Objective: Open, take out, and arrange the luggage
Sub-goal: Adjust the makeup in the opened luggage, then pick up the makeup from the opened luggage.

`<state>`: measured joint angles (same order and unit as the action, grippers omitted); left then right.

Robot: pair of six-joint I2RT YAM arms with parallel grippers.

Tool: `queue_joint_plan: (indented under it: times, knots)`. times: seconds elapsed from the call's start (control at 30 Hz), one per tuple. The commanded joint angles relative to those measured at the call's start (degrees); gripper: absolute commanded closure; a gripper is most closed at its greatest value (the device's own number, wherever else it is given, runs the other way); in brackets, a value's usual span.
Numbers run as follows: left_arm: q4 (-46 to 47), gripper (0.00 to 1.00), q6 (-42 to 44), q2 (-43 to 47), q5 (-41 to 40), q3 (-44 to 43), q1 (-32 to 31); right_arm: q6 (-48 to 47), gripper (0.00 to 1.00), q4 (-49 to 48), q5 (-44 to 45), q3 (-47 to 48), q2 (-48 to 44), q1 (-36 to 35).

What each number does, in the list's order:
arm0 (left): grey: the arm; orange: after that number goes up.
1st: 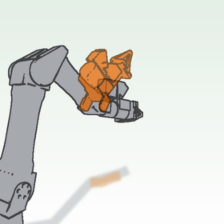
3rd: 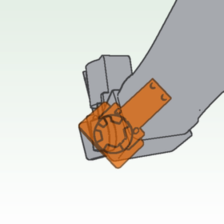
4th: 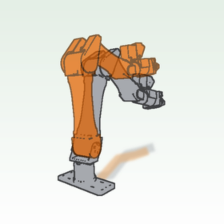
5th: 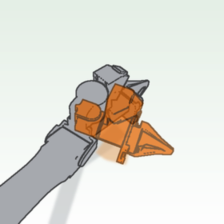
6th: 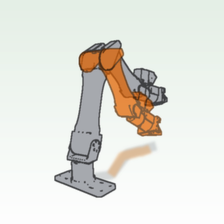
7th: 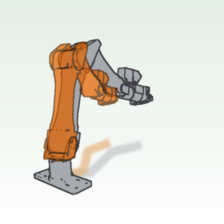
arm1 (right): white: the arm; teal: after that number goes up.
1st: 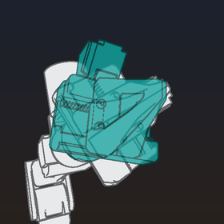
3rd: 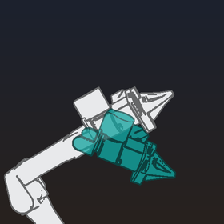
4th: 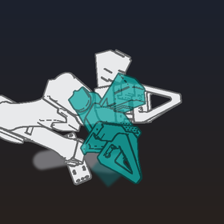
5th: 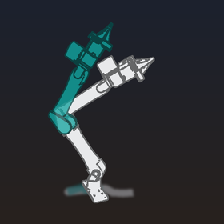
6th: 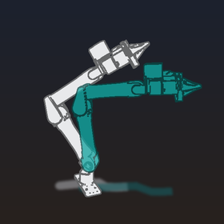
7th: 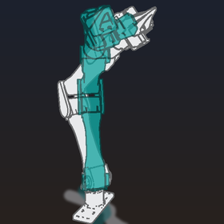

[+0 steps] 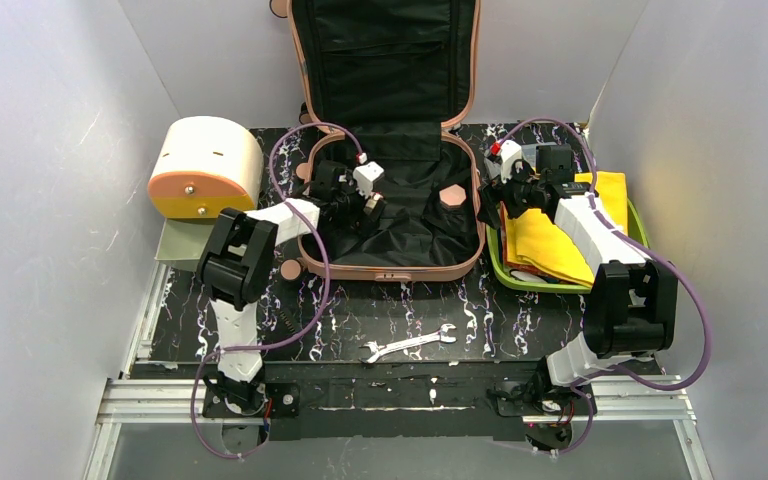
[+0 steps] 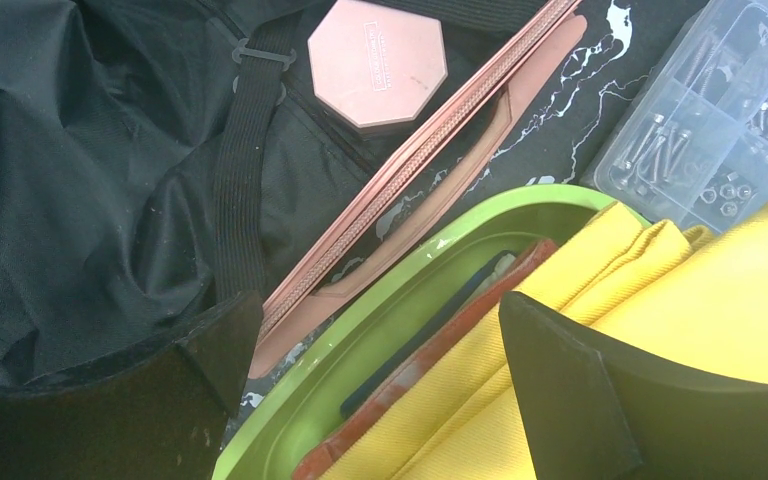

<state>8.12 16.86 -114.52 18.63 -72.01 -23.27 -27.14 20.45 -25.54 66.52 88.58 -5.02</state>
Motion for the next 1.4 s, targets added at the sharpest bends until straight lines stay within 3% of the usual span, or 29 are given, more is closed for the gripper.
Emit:
queue_joint_plan:
  times: [0.0,0.17,0.43,0.73,1.0,1.37]
  knots:
    - [-0.38,0.02,-2.24,6.98,1.73,-0.54,0.4,0.32,0.02,-0.14,-1.26,-0.36,0.87,0.36]
    - [-5.24,0.02,-7.72,6.31,2.57,-7.98,2.16,0.5,0.02,-0.14,-1.36,-0.25,1.32,0.36]
    - [-17.47,0.02,-13.79,-1.84,6.44,-21.99,1.7,0.35,0.02,-0.14,-0.83,-0.25,1.51,0.36]
    - [-31.77,0.02,-14.47,-12.79,3.79,-34.04,-4.31,0.2,0.02,-0.06,-0.48,-0.25,1.48,0.36]
    - [-38.71,0.02,-11.83,-17.07,-1.88,-40.42,-5.58,0.15,0.02,-0.05,-0.37,-0.34,1.43,0.44]
    - [-39.98,0.34,-9.51,-14.49,0.52,-39.37,-5.48,0.36,0.02,0.03,-0.65,-0.34,1.07,0.44]
